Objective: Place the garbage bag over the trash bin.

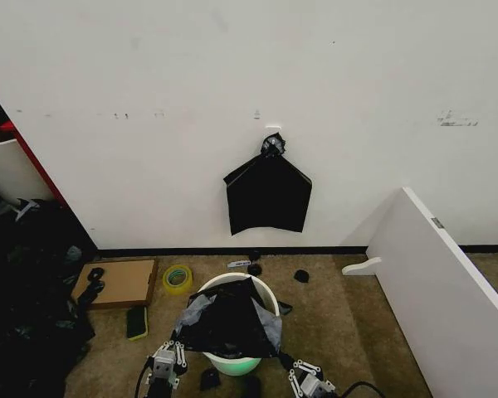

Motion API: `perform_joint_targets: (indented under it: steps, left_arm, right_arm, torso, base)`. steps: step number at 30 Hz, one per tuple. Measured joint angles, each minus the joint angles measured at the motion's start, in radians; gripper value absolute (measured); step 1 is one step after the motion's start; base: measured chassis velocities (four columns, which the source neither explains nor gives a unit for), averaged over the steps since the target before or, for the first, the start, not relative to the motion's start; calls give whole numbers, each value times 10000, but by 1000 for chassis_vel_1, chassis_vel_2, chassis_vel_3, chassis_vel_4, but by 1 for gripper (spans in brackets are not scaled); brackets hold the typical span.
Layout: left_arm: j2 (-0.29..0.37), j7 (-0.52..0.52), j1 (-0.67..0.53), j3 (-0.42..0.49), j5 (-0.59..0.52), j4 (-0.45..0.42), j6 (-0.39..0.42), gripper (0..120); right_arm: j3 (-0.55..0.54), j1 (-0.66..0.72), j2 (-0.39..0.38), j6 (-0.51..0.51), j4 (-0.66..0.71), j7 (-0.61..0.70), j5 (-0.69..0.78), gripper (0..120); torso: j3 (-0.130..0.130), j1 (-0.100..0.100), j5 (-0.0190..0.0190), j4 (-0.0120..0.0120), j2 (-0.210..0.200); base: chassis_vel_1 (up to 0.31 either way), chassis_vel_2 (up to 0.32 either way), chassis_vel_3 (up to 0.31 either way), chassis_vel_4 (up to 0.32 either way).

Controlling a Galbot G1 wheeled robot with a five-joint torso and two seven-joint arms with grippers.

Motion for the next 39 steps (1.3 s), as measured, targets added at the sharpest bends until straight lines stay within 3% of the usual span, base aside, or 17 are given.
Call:
perform_joint_targets:
  steps: [13,23,32,39]
  left_arm:
    - [542,-18,157,48,-123,-337,-178,0]
    - [507,-287,480,55,311,107,-2,0]
    - [20,-522,-223,4,-76,987,86,0]
    - [-315,-104,-818,122,-517,1403,92,0]
  right_arm:
    - [675,55,-255,1031,-145,-3250,518,0]
    - [913,802,-87,1191,-1019,-3836,253,0]
    - [944,1316,6,1473,-1744,-3801,362,0]
    - [885,1607,75,1652,-2208,-3798,643,0]
  torso:
    - [0,0,0,-1,0]
    - [1,0,1,1,0]
    - [1,1,0,0,0]
    - [1,0,1,0,0]
  base:
    - [0,0,0,0]
    - [0,0,0,0]
    - [0,0,0,0]
    - [0,0,0,0]
